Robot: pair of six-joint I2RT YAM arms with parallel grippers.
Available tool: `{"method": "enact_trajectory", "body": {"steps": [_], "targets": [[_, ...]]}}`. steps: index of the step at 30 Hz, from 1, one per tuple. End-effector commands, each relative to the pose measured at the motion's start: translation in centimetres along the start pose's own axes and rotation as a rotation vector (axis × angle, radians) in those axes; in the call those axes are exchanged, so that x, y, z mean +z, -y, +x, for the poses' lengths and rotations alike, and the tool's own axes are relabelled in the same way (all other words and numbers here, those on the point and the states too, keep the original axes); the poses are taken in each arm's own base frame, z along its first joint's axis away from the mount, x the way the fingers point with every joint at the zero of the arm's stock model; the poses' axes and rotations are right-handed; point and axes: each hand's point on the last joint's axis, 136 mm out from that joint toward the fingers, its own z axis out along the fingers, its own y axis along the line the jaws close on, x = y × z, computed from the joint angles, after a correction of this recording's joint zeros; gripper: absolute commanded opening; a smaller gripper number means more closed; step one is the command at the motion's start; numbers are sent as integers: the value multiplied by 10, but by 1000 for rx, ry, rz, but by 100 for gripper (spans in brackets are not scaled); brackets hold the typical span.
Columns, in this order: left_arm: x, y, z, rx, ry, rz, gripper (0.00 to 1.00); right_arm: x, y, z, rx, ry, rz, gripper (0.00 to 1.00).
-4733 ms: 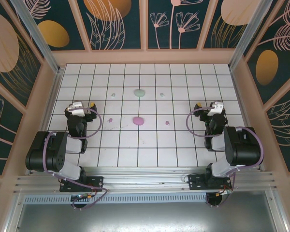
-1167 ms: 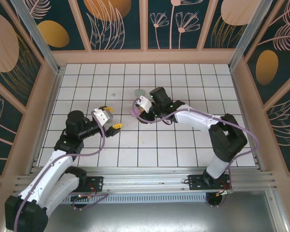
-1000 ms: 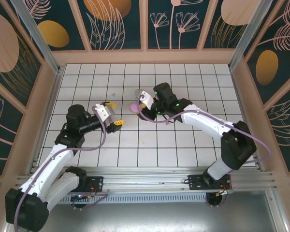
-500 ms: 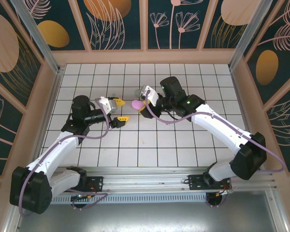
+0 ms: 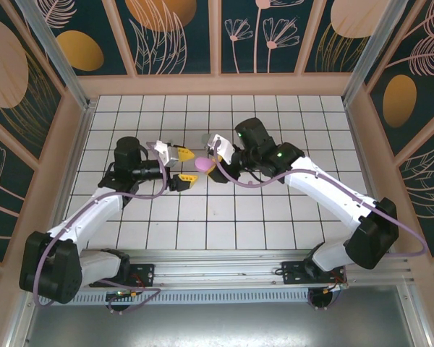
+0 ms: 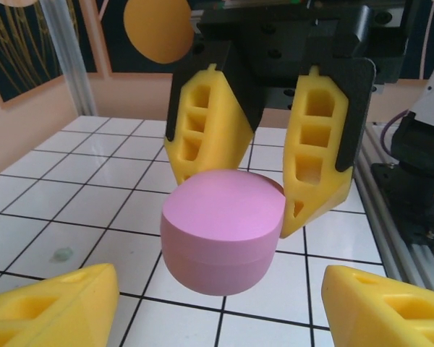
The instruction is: Insert the wireless bluetooth earbuds into the charging case
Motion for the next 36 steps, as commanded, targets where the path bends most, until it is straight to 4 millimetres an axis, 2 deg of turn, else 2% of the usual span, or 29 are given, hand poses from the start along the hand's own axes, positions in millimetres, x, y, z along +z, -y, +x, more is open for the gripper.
{"method": "enact_trajectory", "body": {"steps": [1,16,23,29,33,36], "targets": [[2,10,-19,33,39,77,72,-4,-9,-13,-23,14,-49,35],[10,12,-15,10,15,142,64,2,-9,-10,-30,3,-58,35],[11,13,-13,-1,12,159,53,0,-9,-13,-38,14,-56,35],[12,13,-11,-3,8,166,49,0,-10,-14,-38,16,-57,35],[12,13,-13,-1,8,167,50,0,-10,-15,-38,17,-61,35],[12,13,-12,-3,6,166,56,-1,-10,-16,-40,20,-59,34]]}}
